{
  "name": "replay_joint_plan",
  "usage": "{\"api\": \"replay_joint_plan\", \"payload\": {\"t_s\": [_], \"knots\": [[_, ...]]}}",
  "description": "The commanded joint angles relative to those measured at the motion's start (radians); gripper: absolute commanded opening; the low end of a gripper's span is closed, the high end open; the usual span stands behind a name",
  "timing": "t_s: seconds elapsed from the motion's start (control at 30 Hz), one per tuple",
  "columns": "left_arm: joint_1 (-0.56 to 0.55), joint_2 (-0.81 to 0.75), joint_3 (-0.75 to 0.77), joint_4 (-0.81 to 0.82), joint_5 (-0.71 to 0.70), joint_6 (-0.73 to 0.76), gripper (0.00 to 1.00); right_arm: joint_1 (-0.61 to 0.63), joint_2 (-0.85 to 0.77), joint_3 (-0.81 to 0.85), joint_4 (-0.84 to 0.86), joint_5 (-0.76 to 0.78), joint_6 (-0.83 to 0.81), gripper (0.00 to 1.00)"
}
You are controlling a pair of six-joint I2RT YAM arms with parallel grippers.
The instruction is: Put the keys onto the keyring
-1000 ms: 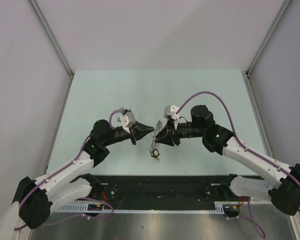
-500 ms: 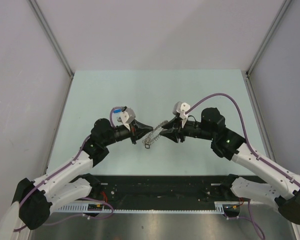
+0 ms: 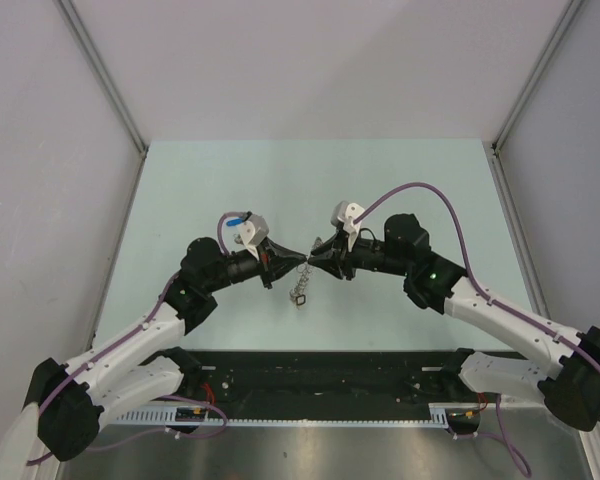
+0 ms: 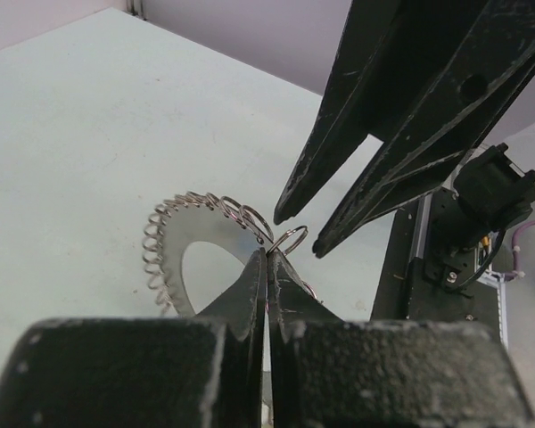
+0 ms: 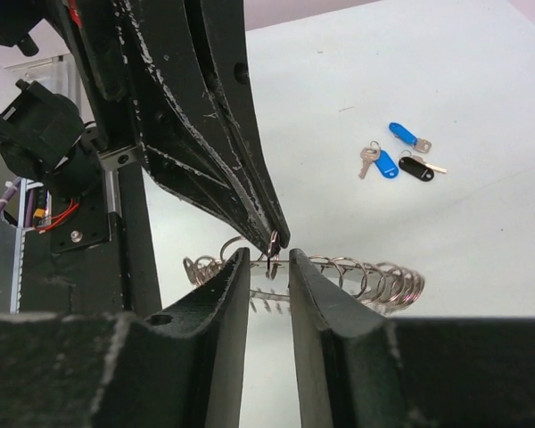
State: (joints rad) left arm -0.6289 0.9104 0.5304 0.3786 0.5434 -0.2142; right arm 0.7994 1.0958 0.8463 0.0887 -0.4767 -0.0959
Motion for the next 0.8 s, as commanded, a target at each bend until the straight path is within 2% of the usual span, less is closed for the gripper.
{"api": "replay_joint_plan", "payload": {"t_s": [0.0,0.1,0.17,0.2,0.23,0.37,0.43,0.57,0.6,0.63,0.77], "knots": [[0.000,-0.024,0.023,0.075,-0.007,-0.042,0.00,0.007,0.013,-0.019,0.097,0.015,0.030,0.26],[0.000,-0.024,0.022,0.086,-0.007,-0.051,0.00,0.006,0.021,-0.024,0.108,0.018,0.030,0.21],[-0.002,-0.027,0.020,0.086,-0.007,-0.056,0.00,0.007,0.022,-0.024,0.108,0.012,0.028,0.13],[0.000,-0.025,0.020,0.089,-0.005,-0.057,0.00,0.007,0.022,-0.024,0.103,0.009,0.028,0.09],[0.000,-0.027,0.020,0.088,-0.007,-0.059,0.00,0.006,0.022,-0.024,0.102,0.003,0.022,0.00],[0.000,-0.036,0.019,0.062,0.000,-0.030,0.00,0.001,-0.005,-0.024,0.092,-0.023,0.007,0.00],[0.001,-0.047,0.028,0.016,0.012,0.030,0.02,-0.009,-0.023,-0.020,0.068,-0.057,-0.005,0.00],[0.012,-0.059,0.091,-0.153,0.107,0.188,0.20,-0.025,-0.025,0.042,-0.047,-0.115,-0.076,0.00],[0.018,-0.058,0.127,-0.190,0.134,0.211,0.27,-0.023,-0.025,0.057,-0.097,-0.128,-0.091,0.00],[0.020,-0.051,0.149,-0.237,0.160,0.305,0.29,-0.022,-0.022,0.069,-0.137,-0.143,-0.109,0.00],[0.031,0.005,0.259,-0.487,0.260,0.462,0.39,-0.022,-0.007,0.128,-0.253,-0.161,-0.174,0.00]]}}
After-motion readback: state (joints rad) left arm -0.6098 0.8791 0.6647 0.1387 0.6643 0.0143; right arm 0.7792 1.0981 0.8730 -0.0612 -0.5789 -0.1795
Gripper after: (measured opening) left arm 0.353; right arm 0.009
